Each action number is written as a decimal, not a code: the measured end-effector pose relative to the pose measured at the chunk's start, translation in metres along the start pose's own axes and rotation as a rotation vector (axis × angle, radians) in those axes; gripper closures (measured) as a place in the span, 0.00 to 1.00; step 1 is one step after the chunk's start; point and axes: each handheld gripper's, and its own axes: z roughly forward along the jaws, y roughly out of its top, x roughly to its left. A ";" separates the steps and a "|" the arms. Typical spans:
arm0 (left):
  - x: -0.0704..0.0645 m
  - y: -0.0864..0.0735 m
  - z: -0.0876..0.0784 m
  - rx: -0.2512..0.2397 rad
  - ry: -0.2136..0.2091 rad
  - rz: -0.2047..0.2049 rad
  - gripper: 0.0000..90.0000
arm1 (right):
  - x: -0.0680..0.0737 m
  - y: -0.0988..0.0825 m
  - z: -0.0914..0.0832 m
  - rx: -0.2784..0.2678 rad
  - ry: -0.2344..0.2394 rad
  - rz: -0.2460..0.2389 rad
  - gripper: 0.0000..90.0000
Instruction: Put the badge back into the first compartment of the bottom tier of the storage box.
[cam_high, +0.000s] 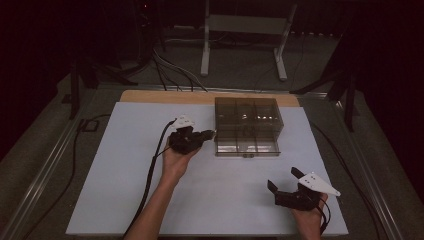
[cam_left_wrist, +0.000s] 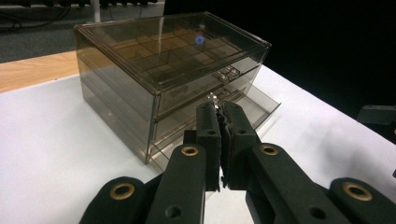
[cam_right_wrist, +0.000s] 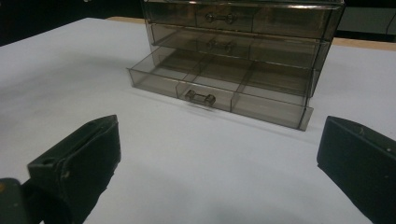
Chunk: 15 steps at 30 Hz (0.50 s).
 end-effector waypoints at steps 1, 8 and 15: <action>0.000 0.000 0.000 0.000 0.000 0.000 0.98 | 0.000 0.000 0.000 0.000 0.000 0.000 0.00; 0.001 0.001 0.006 -0.003 -0.006 -0.015 0.98 | -0.001 0.000 0.001 0.003 0.002 -0.002 0.00; 0.000 0.003 0.012 -0.003 -0.013 -0.014 0.98 | 0.000 0.000 0.002 0.005 0.004 -0.008 0.00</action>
